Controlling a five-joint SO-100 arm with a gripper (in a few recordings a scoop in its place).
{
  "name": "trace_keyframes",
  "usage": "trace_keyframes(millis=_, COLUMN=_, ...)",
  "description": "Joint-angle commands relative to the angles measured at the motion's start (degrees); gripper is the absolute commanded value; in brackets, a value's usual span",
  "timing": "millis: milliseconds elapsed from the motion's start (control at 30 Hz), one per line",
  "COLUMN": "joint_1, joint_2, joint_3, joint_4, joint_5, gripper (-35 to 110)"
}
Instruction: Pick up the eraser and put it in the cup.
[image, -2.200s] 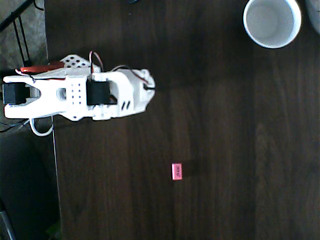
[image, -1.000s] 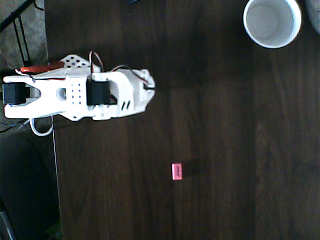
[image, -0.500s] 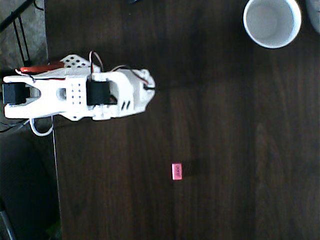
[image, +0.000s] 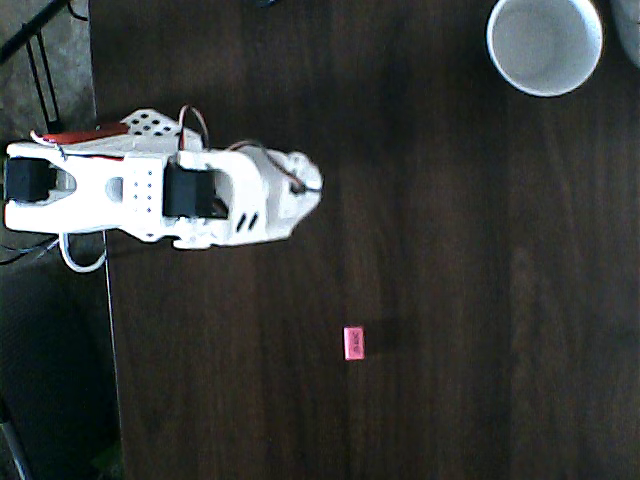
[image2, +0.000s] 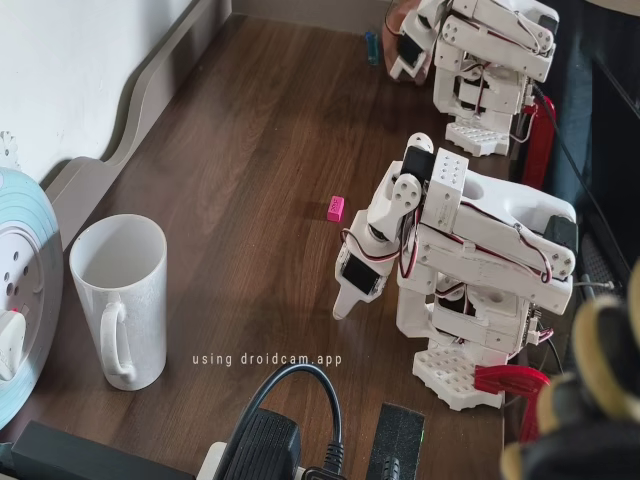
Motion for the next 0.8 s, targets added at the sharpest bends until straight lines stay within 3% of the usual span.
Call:
trace_keyframes(millis=0, joint_1=1.32, joint_2=-11.16, joint_3=-11.78, joint_4=0.62, joint_5=7.47, gripper=0)
trace_keyframes(millis=133, joint_1=10.99, joint_2=-32.34, joint_3=-22.32, joint_4=-6.86, joint_5=15.03, gripper=0)
trace_keyframes(millis=400, joint_1=29.44, joint_2=-59.68, joint_3=-35.95, joint_4=-18.63, joint_5=18.63, gripper=1)
trace_keyframes(millis=667, joint_1=38.41, joint_2=-63.9, joint_3=-39.9, joint_4=-19.25, joint_5=17.31, gripper=4)
trace_keyframes(millis=767, joint_1=41.66, joint_2=-66.88, joint_3=-42.28, joint_4=-19.42, joint_5=17.31, gripper=11)
